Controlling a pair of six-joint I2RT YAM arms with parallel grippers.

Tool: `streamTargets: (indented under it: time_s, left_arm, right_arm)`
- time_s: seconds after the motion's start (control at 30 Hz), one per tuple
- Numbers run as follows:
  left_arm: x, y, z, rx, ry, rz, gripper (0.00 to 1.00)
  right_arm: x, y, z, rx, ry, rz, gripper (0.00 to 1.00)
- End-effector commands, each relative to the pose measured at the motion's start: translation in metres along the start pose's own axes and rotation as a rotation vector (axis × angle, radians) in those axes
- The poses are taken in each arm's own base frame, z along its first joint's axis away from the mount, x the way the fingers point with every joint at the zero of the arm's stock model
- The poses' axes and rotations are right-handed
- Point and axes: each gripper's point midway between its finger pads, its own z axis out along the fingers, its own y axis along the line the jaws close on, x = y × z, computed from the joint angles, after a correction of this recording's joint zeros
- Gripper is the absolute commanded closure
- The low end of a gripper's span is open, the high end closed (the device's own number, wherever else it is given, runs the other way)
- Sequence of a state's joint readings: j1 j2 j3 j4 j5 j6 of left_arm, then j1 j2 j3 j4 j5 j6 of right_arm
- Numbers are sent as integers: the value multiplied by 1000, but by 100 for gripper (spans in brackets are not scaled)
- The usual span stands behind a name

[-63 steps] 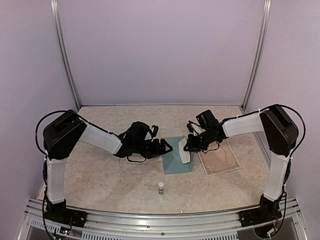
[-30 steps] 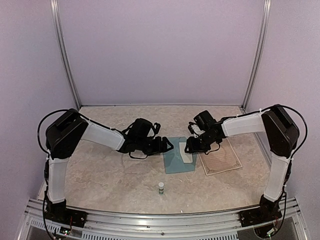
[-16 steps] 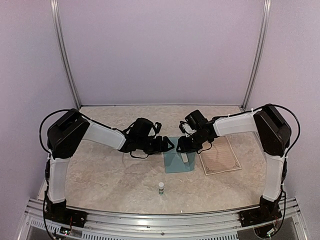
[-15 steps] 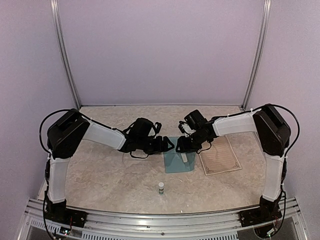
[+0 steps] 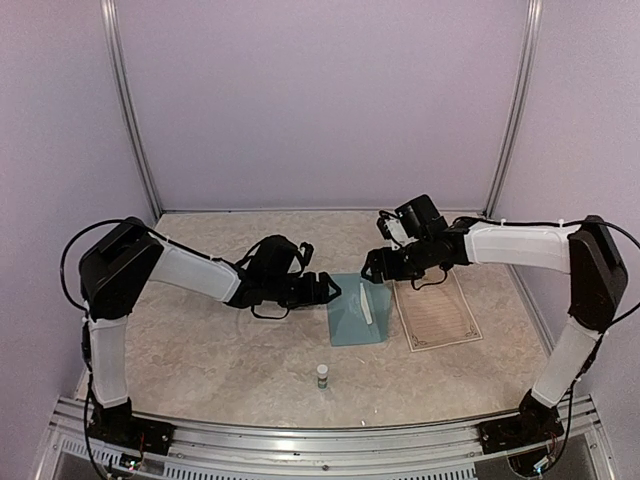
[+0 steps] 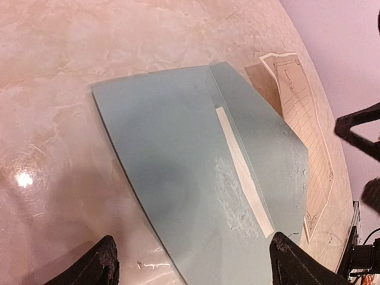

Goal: Place the letter into the envelope and seal it

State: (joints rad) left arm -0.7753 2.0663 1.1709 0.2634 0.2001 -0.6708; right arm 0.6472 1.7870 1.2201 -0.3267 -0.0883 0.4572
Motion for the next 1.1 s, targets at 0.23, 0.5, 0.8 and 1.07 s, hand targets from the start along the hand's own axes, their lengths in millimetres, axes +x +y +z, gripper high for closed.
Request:
streamTargets:
  time_s: [0.23,0.5,0.8,1.07]
  left_arm:
    - [-27,-45,-28,73,-77,59,17]
    - [-27,-58,-26,93,-69,72,19]
    - [-25,-57,-28,86,-64,77,20]
    - [-24,-56,-29,81,-62,77,21]
  right_arm:
    - [0,-130,-52,81,-82,157,20]
    - [10,-205,-52,98,-104,260,26]
    - [22,-236,-41,93,-82,293,33]
    - [31,-245,-27,49,-52,324,42]
